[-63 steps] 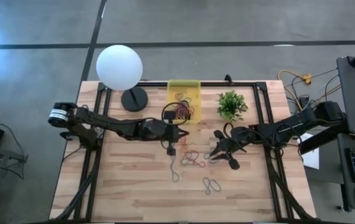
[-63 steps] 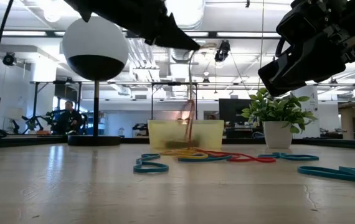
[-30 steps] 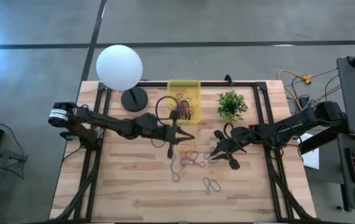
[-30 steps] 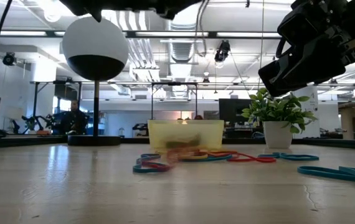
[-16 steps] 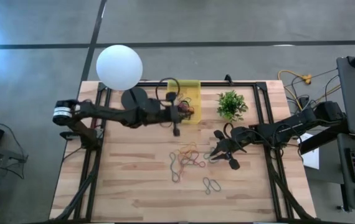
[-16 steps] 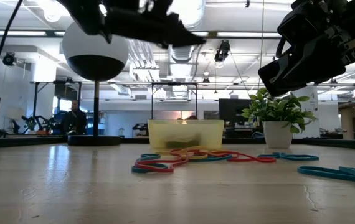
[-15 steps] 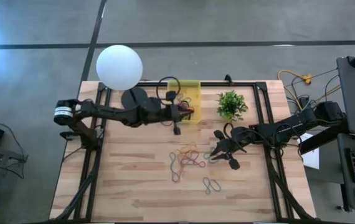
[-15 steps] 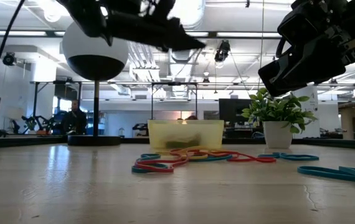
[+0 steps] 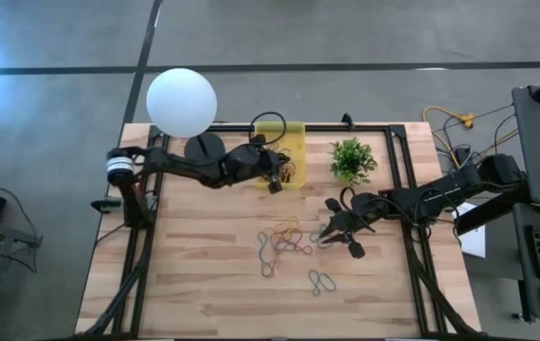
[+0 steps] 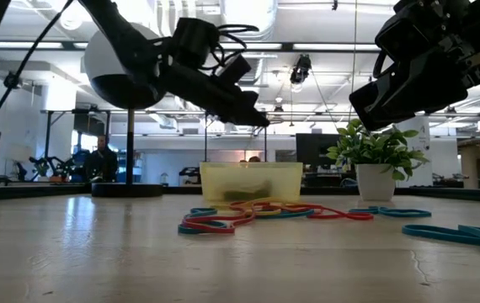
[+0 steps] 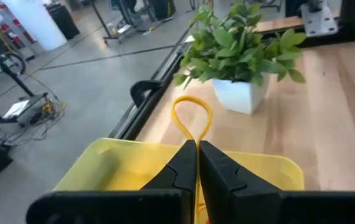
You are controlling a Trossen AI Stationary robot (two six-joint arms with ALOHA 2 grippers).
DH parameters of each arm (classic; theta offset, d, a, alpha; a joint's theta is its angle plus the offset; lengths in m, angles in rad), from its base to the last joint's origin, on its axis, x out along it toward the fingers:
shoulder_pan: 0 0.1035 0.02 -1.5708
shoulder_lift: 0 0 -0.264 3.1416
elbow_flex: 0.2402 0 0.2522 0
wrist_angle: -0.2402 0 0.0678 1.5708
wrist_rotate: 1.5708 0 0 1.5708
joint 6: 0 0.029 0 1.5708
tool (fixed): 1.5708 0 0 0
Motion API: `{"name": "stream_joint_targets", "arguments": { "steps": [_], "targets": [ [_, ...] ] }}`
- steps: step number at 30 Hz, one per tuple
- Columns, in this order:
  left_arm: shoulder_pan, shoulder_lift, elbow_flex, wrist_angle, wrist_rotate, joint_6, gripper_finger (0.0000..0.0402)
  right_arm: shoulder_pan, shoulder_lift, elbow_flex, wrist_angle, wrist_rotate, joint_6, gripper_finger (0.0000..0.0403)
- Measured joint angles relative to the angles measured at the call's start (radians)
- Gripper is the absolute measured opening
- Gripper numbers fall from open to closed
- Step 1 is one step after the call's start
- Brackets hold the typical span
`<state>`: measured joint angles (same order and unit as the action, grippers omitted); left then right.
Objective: Pick and place rubber bands into bin
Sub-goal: Put the yellow rubber band into the yellow bin, then put the red rubber band into the yellow bin
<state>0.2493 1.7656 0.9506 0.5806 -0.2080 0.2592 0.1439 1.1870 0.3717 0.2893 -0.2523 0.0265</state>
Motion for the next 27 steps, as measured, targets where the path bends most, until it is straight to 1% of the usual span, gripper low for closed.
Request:
{"name": "stream_joint_targets", "arguments": {
  "steps": [5,7,15,18,20,23,25,27],
  "targets": [
    [0.0,0.016,0.001,0.001,-0.002,0.0,0.0001,0.0,0.0,0.0,-0.001,0.0,0.0,0.0065],
    [0.0,0.016,-0.001,0.001,-0.002,0.002,0.0007,0.0,0.0,0.0,-0.001,0.0,0.0,0.0063],
    [-0.001,0.016,0.001,0.002,-0.001,0.008,0.0076,0.0,0.0,0.0,-0.001,0.0,0.0,0.007],
    [-0.004,0.013,0.001,-0.005,0.01,0.008,0.0095,0.0,0.0,0.0,-0.001,0.0,0.0,0.007],
    [-0.012,-0.003,0.001,-0.054,0.06,0.008,0.0101,0.0,0.0,-0.001,-0.001,0.0,0.0,0.0067],
    [-0.033,-0.038,0.004,-0.191,0.187,0.004,0.0102,0.0,0.0,-0.005,-0.002,0.0,-0.001,0.0064],
    [-0.054,-0.055,0.007,-0.29,0.23,-0.014,0.0102,0.0,0.0,-0.011,0.0,0.0,-0.001,0.0064],
    [-0.081,-0.075,0.007,-0.411,0.251,-0.019,0.0102,0.0,0.0,-0.017,-0.002,0.001,-0.004,0.0065]
  ]
}}
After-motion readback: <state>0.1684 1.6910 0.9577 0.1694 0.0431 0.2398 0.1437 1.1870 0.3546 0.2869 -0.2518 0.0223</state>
